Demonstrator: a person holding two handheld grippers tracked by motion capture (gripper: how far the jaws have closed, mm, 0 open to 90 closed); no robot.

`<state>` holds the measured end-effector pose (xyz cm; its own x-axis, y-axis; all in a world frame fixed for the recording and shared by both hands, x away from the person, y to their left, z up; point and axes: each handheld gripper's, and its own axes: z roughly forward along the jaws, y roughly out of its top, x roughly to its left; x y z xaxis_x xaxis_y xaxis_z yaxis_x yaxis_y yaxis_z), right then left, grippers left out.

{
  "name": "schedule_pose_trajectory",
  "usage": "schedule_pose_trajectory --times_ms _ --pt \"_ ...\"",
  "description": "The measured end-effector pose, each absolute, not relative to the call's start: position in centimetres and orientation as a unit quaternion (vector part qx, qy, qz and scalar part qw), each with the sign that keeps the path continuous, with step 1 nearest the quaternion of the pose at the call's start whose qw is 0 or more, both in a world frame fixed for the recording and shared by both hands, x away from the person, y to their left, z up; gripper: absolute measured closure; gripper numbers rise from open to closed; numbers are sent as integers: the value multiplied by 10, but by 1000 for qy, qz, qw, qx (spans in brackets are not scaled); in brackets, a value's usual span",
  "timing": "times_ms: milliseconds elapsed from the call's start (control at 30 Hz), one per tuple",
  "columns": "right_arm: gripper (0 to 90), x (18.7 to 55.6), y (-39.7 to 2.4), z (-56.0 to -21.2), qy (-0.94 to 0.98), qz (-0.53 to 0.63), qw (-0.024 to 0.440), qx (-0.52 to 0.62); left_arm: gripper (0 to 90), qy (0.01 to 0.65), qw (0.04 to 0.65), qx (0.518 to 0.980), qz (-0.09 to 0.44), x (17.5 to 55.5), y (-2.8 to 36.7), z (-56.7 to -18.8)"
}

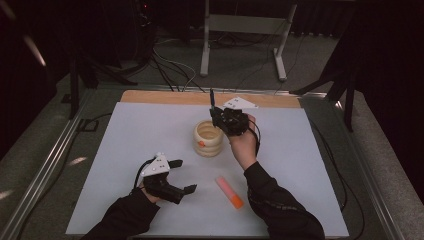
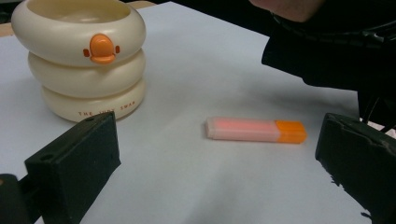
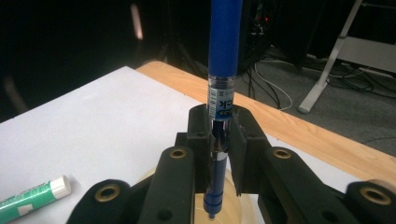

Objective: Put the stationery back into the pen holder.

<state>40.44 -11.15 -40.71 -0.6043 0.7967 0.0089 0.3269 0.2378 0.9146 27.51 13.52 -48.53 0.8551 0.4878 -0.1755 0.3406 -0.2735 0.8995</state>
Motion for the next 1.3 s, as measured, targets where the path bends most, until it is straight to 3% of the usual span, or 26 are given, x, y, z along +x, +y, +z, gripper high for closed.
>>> schedule_pose_trajectory --times_ms 1133,1233,1300 --pt "786 414 -99 -449 780 439 147 422 3 263 546 793 64 276 137 -486" --pt "653 413 -101 -446 777 449 149 414 3 264 547 792 64 276 138 -486" --pt "623 412 -102 -444 775 452 155 414 3 263 547 792 63 276 138 -486"
